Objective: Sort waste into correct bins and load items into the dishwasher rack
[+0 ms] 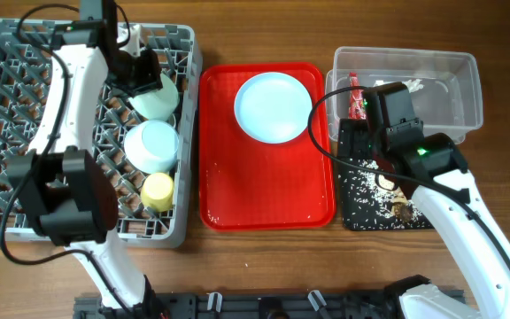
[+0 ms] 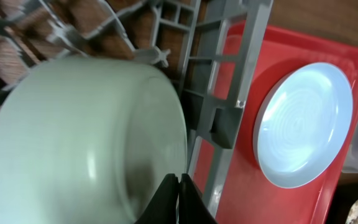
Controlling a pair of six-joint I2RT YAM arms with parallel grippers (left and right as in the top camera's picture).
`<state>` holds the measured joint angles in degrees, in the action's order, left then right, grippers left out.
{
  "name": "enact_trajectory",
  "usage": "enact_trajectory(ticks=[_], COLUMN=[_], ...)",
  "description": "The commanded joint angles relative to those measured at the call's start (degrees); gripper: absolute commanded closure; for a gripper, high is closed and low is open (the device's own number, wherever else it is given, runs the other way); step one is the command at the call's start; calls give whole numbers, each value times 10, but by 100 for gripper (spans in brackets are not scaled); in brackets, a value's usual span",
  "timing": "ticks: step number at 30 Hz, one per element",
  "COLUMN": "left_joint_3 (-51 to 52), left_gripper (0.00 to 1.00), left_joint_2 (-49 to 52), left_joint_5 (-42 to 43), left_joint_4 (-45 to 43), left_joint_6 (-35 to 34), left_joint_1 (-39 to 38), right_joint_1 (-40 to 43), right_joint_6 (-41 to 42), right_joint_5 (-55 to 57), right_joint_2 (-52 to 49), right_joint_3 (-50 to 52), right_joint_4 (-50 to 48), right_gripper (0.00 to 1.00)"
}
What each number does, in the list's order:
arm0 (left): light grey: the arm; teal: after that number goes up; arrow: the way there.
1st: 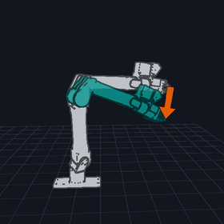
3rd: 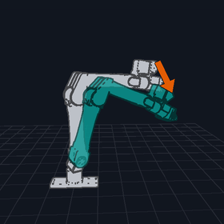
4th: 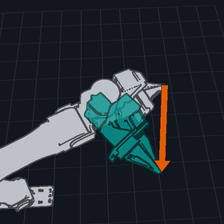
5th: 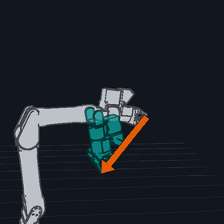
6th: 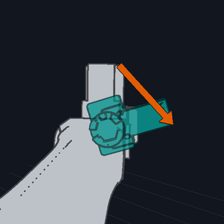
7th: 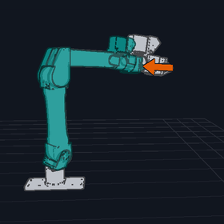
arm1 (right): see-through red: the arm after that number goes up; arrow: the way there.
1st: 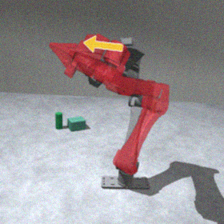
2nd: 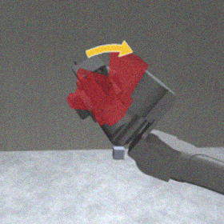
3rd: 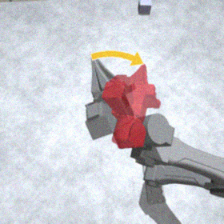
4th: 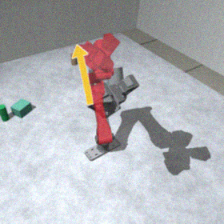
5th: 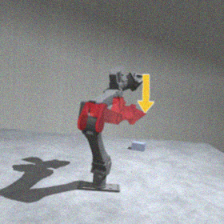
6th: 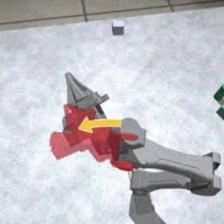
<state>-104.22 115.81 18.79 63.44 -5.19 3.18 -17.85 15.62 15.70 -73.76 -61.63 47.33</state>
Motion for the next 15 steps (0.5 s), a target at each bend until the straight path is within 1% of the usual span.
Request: enact_trajectory(ticks=[1,2,4,5,6,7,8,9,13,15], left_joint_3=[-49,-59,-65,-65,-65,-65,-65,-65,-64,-64], left_gripper=[86,79,75,70,59,44,19,0,0,0], left_joint_2=[-74,-92,-123,-137,-153,-165,-166,-165,-132,-107], left_joint_5=[-8,-8,0,5,19,33,33,33,31,16], left_joint_4=[-7,-9,-20,-24,-28,-28,-27,-26,-42,-54], left_joint_6=[-2,-9,-27,-30,-30,-30,-30,-30,-30,-30], left_joint_1=[4,0,-10,-17,-31,-60,-81,-98,-192,-226], right_joint_1=[2,2,2,2,2,2,2,2,2,2], right_joint_6=[9,9,9,9,9,9,9,9,9,9], right_joint_5=[10,10,10,10,10,10,10,10,10,10], right_joint_2=[1,1,1,1,1,1,1,1,1,1], right_joint_3=[-3,-3,-3,-3,-3,-3,-3,-3,-3,-3], right_joint_4=[-2,-2,-2,-2,-2,-2,-2,-2,-2,-2], right_gripper=[0,0,0,0,0,0,0,0,0,0])
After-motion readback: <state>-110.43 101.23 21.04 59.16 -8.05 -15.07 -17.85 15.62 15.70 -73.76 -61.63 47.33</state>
